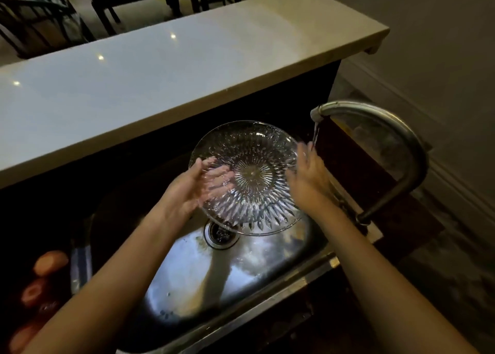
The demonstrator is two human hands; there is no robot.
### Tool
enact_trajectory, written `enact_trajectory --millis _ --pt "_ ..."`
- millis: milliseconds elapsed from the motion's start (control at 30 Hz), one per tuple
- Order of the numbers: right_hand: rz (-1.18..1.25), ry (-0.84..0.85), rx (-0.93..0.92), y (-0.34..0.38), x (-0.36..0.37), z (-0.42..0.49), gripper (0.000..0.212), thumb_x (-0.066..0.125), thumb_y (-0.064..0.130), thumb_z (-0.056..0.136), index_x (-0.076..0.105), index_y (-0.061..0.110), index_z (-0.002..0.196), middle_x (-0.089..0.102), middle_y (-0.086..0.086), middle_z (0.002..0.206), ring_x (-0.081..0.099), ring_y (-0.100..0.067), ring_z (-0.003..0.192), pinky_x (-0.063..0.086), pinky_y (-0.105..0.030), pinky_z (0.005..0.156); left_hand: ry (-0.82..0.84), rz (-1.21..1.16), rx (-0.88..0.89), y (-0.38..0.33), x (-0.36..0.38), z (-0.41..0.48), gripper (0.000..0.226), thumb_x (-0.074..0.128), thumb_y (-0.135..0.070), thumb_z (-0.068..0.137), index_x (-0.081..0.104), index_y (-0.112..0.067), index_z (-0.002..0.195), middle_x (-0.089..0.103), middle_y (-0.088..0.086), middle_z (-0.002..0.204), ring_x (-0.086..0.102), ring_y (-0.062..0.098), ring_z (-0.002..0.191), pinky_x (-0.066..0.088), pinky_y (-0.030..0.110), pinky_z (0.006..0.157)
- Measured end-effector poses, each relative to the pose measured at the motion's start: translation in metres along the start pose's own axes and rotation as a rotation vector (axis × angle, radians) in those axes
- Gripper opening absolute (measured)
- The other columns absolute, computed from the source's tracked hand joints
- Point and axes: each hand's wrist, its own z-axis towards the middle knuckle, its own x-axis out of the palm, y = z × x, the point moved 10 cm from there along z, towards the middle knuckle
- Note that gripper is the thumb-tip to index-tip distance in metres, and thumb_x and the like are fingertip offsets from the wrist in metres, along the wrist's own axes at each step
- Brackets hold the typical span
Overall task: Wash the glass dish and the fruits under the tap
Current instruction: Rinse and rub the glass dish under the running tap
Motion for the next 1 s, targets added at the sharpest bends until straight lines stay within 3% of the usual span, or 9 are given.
enact_trajectory --millis 100,267,433,600,700,833,900,967,1000 --pt "-0.099 0.189 -0.118 0.017 0.044 -0.009 0.071 0.023 0.053 0.094 -0.008 0.018 0.148 -0.021 -0.006 0.156 -0.017 -0.024 0.144 -0.012 -0.039 0.112 -0.100 -0.012 0.055 0.001 -0.012 -0.003 0.032 0.031 -0.032 0.100 0.053 -0.010 0.107 0.070 0.018 0.091 0.073 0.030 0.076 0.059 0.041 0.054" --pt "0.073 0.324 -0.360 0.076 0.088 -0.058 0.067 0.015 0.054 0.094 -0.021 0.024 0.143 -0.031 0.005 0.150 -0.027 -0.013 0.138 -0.015 -0.040 0.109 -0.204 0.006 0.201 -0.006 -0.016 -0.006 0.030 0.032 -0.031 0.100 0.052 -0.010 0.108 0.066 0.016 0.098 0.069 0.026 0.084 0.061 0.041 0.063" --pt "0.063 0.272 -0.552 0.095 0.087 -0.078 0.050 0.007 0.049 0.097 -0.015 0.039 0.140 -0.019 0.011 0.155 -0.021 -0.008 0.141 -0.012 -0.034 0.115 -0.250 -0.011 0.241 -0.007 -0.020 -0.009 0.030 0.031 -0.033 0.100 0.050 -0.012 0.109 0.064 0.015 0.100 0.067 0.025 0.089 0.060 0.040 0.068" --pt "-0.012 0.209 -0.174 0.016 0.072 -0.023 0.060 0.021 0.041 0.098 -0.011 0.025 0.146 -0.019 0.004 0.154 -0.015 -0.020 0.143 -0.007 -0.042 0.117 -0.258 -0.026 0.187 -0.007 -0.039 -0.012 0.030 0.032 -0.033 0.099 0.054 -0.014 0.104 0.065 0.018 0.101 0.071 0.027 0.084 0.060 0.040 0.059" --pt "0.408 0.140 0.213 -0.025 0.046 0.001 0.066 0.035 0.043 0.097 0.005 0.016 0.149 0.005 -0.009 0.159 0.018 -0.032 0.143 0.022 -0.048 0.113 -0.239 -0.093 0.091 0.006 -0.048 -0.018 0.029 0.034 -0.033 0.099 0.056 -0.014 0.101 0.071 0.018 0.090 0.073 0.028 0.078 0.059 0.041 0.057" --pt "0.883 0.212 0.297 -0.014 0.039 0.005 0.037 0.039 0.037 0.097 0.051 0.018 0.127 0.055 -0.014 0.133 0.057 -0.030 0.114 0.045 -0.047 0.100 -0.303 -0.163 -0.084 0.031 -0.049 -0.020 0.027 0.038 -0.027 0.099 0.059 -0.009 0.100 0.067 0.022 0.103 0.070 0.030 0.079 0.058 0.047 0.071" --pt "1.289 0.207 0.349 -0.004 0.034 0.005 0.028 0.046 0.027 0.096 0.055 0.013 0.119 0.062 -0.014 0.122 0.064 -0.028 0.105 0.049 -0.045 0.096 -0.330 -0.136 -0.141 0.041 -0.043 -0.023 0.024 0.042 -0.021 0.097 0.060 -0.005 0.099 0.063 0.022 0.114 0.071 0.029 0.083 0.057 0.048 0.079" --pt "1.492 0.162 0.417 -0.004 0.028 0.008 0.031 0.045 0.018 0.097 0.049 0.004 0.124 0.059 -0.017 0.126 0.064 -0.029 0.105 0.051 -0.044 0.092 -0.362 0.015 -0.048 0.036 -0.040 -0.021 0.032 0.045 -0.014 0.096 0.046 -0.007 0.127 0.057 0.022 0.125 0.065 0.029 0.100 0.051 0.048 0.092" --pt "1.522 0.138 0.472 -0.007 0.029 0.009 0.033 0.041 0.014 0.098 0.045 0.000 0.128 0.056 -0.020 0.129 0.063 -0.032 0.106 0.052 -0.044 0.090 -0.423 0.260 0.079 0.022 -0.042 -0.023 0.047 0.048 -0.012 0.094 0.033 -0.014 0.139 0.051 0.022 0.131 0.061 0.028 0.104 0.048 0.046 0.096"
